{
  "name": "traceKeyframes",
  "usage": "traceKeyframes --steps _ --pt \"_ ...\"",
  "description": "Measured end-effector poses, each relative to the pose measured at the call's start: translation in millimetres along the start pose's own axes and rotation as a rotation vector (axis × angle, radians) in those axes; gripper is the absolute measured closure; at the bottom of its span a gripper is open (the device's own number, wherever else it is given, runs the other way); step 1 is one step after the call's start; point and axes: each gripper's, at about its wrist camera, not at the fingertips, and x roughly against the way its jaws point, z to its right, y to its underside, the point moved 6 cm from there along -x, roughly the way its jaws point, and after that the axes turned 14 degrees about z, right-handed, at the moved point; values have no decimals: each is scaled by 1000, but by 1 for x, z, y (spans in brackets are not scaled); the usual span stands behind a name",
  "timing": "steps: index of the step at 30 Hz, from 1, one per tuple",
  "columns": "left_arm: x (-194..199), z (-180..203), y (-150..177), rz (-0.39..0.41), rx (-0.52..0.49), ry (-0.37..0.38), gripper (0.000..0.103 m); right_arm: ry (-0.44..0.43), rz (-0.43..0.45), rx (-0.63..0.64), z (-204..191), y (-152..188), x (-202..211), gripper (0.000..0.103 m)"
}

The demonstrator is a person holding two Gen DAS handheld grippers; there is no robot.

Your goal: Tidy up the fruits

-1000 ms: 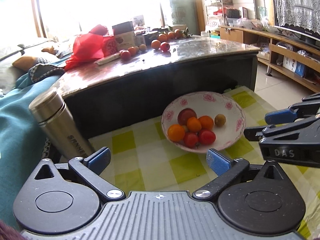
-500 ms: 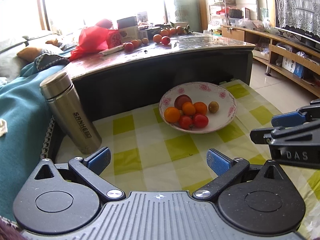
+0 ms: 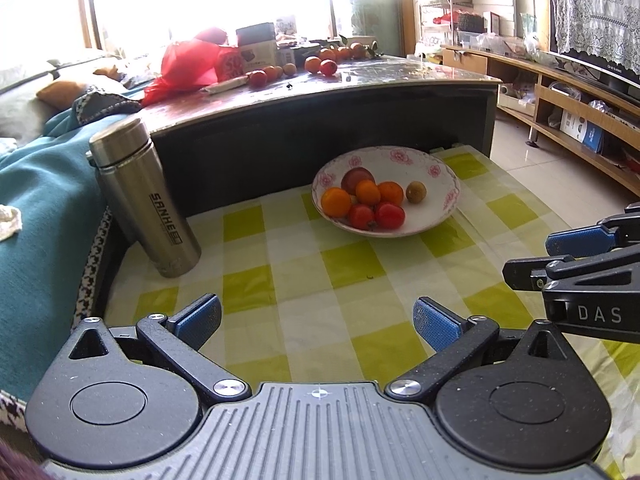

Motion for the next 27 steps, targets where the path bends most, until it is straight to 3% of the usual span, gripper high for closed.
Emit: traceKeyframes --steps 27 --pt "57 27 37 -50 -51 33 0 12 -87 -32 -10 55 70 58"
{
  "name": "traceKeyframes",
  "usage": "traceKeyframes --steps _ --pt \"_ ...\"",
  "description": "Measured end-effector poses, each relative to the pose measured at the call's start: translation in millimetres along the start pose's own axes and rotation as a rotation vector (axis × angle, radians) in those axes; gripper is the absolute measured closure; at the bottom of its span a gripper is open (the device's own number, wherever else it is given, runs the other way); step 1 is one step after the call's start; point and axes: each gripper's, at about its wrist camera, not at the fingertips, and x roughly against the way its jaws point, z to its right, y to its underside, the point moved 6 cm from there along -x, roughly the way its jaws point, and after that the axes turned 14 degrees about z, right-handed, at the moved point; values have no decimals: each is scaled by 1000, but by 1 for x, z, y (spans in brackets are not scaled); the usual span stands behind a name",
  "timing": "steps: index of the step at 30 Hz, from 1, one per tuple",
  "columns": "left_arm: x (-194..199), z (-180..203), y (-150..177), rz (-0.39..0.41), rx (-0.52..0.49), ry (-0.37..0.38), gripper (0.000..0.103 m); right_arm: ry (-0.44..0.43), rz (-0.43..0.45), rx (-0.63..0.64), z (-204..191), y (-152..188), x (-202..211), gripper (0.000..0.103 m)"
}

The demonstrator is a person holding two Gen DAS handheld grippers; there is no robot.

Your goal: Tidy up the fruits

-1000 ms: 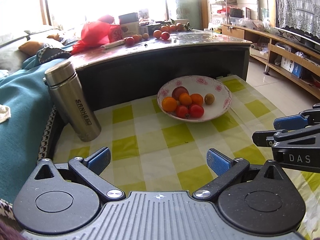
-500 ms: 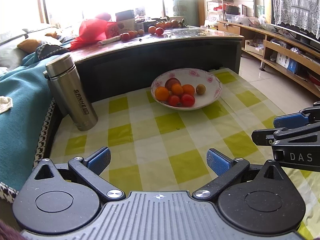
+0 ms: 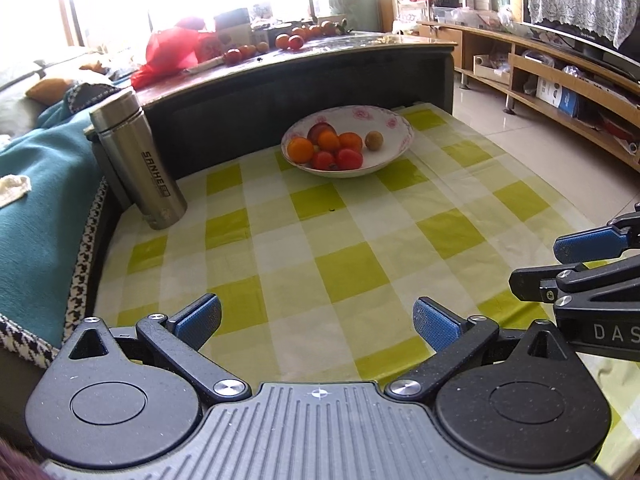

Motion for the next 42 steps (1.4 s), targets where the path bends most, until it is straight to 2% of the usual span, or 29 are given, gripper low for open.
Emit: traceKeyframes --steps 14,42 --pt "17 1 1 18 26 -15 0 -12 -23 -14 -5 14 15 58" --pt "20 2 4 19 17 -23 0 -13 -29 -8 -6 18 15 58"
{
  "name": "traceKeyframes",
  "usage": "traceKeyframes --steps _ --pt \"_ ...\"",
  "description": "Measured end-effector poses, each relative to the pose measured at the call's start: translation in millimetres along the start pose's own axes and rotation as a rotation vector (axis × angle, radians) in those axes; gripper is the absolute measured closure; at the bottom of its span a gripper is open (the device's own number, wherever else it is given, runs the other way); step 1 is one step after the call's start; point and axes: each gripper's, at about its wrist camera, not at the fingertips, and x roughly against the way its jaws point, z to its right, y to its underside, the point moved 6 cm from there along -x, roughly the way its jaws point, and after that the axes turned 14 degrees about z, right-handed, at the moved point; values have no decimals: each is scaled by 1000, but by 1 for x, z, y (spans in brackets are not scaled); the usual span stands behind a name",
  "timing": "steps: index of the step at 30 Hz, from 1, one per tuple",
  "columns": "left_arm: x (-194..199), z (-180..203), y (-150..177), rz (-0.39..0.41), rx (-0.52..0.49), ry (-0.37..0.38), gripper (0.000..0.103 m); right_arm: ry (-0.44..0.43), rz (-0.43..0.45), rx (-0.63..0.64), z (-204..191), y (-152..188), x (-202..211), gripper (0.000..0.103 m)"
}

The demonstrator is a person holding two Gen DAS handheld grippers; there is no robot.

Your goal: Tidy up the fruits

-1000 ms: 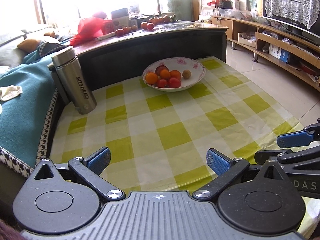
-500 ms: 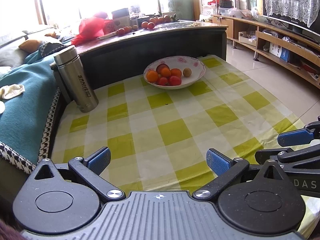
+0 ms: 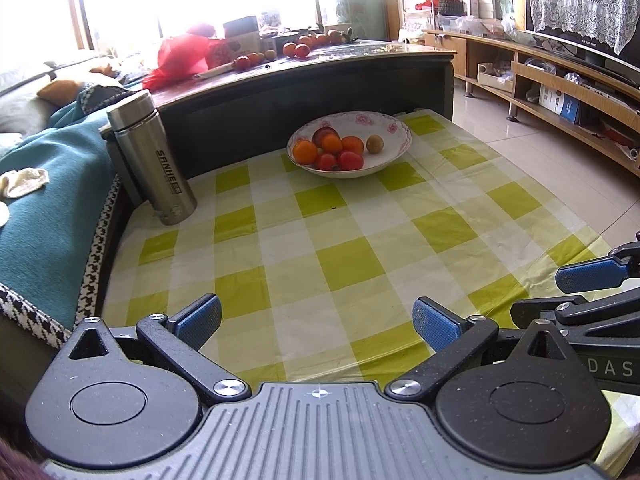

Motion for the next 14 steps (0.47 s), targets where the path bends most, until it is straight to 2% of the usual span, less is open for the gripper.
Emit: traceKeyframes --steps 14 --pt "-2 -1 3 2 -9 -15 0 9 4 2 2 4 -1 56"
